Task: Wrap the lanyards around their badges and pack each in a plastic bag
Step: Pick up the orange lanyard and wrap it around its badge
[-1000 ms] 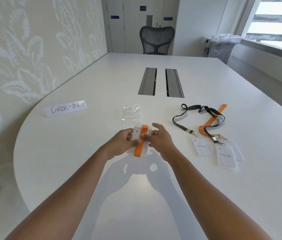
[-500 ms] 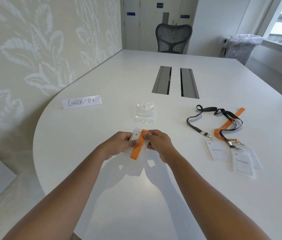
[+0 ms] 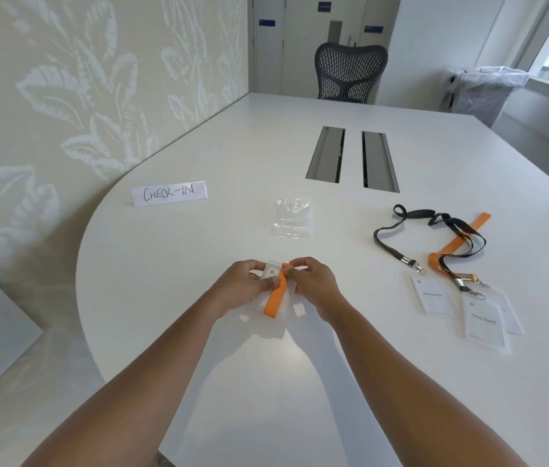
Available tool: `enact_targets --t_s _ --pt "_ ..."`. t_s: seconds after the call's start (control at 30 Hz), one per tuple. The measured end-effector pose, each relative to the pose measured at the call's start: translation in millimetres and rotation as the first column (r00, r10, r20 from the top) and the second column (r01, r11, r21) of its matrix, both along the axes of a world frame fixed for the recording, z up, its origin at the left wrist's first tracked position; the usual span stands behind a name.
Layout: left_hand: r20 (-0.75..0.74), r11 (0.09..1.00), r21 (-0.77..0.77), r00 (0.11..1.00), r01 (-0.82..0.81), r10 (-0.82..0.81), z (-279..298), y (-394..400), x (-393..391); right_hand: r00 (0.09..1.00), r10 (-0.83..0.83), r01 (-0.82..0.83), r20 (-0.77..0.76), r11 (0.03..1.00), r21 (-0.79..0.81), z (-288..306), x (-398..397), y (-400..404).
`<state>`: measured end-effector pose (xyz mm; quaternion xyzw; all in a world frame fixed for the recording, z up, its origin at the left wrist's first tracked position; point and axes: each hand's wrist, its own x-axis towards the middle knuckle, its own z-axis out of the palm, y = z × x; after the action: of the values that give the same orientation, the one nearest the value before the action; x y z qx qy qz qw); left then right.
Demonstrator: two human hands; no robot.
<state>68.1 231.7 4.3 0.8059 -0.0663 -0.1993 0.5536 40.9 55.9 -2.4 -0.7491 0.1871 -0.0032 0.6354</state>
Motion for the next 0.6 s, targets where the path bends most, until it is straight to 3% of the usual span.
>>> enact_targets --t_s 0.6 --pt "0.061 0.998 0.036 0.997 0.054 -0.056 -7.5 -80.0 -8.7 0.993 -0.121 0.115 -0.013 0.968 -0.224 5.8 -17.3 -65.7"
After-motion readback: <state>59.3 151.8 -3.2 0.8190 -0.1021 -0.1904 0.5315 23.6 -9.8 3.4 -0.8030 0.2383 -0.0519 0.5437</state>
